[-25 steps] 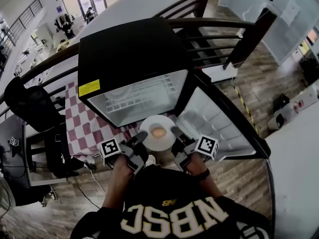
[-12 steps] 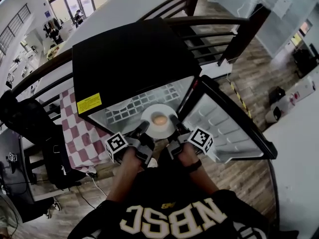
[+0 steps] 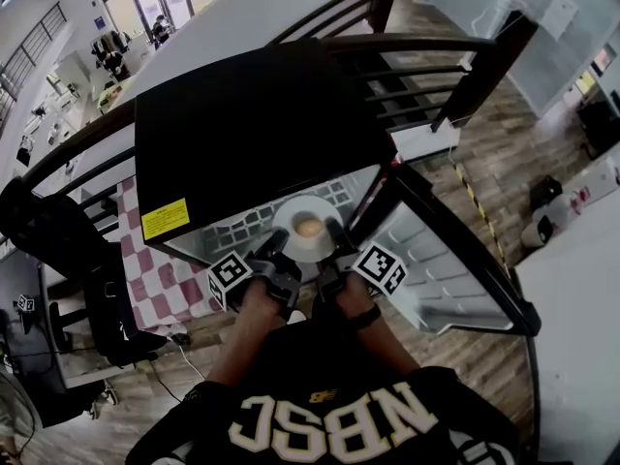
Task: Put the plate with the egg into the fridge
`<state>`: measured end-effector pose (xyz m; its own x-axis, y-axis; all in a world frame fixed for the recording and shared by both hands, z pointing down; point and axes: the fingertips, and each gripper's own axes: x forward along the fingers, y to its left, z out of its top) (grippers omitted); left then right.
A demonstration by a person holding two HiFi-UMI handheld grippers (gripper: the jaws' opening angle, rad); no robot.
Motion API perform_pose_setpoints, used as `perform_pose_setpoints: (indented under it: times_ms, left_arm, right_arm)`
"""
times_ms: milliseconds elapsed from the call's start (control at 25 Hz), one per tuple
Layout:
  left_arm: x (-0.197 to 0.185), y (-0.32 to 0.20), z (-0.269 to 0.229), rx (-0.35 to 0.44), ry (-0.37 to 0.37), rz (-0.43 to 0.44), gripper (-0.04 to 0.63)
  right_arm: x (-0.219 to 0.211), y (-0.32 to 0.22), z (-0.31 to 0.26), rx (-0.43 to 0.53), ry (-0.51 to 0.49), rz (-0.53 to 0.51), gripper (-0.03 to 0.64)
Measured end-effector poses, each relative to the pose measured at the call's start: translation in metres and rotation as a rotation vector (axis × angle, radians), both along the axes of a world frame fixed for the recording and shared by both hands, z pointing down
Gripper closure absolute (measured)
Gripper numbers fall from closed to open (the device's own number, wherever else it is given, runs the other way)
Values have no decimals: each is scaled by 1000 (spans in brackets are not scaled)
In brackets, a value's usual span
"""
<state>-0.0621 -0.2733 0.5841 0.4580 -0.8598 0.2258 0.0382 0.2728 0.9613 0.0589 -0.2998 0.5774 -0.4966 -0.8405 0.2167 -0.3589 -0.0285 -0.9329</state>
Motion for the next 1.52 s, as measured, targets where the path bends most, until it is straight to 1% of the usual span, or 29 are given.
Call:
perform_pose_setpoints:
  times_ms: [200,520,800,920,960,1000,1080,1120,1240,1280,1360,1440,1520]
  left_arm:
    - [-1,-9,2,-2,-13,-36,540]
    - [-4,-16,3,-44,19,-97,540]
    - [-8,-16,9,-70,37,-115,540]
    - [-7,-16,7,-74,48,-119,540]
    - [-7,-16,7,-75,50,-120,540]
    - [-6,-16,7,-75,53,-119,539]
    - [-6,-16,7,-75,62,-113,540]
    - [-6,-16,7,-75,66,-110,540]
    - [-6,-16,6,-70,67,-105,539]
    - [-6,-16,6,-69,67,-103,540]
    - [-6,-16,6,-67,68,-100,539]
    - [-6,-16,6,-64,66,-95,540]
    - [-6,-16,6,-65,62,-90,540]
  right_arm:
    - [-1,-9,2,-5,25,7,583]
    - [-7,-25,3,-12,47,23,583]
    - [-12,-29,7,-22,95,51,581]
    - [-12,-29,4,1,96,19,581]
    - [-13,-29,2,13,89,-4,581]
    - [-13,-27,2,21,78,-32,563]
    - [-12,-17,2,22,44,-93,442]
    - [-11,-9,2,24,27,-125,419]
    - [-8,20,0,39,-12,-190,414]
    - [-8,31,0,34,-24,-201,414]
    - [-6,50,3,-6,-55,-209,416]
    - [-9,64,6,-35,-108,-219,417]
    - [-15,71,4,-34,-175,-226,417]
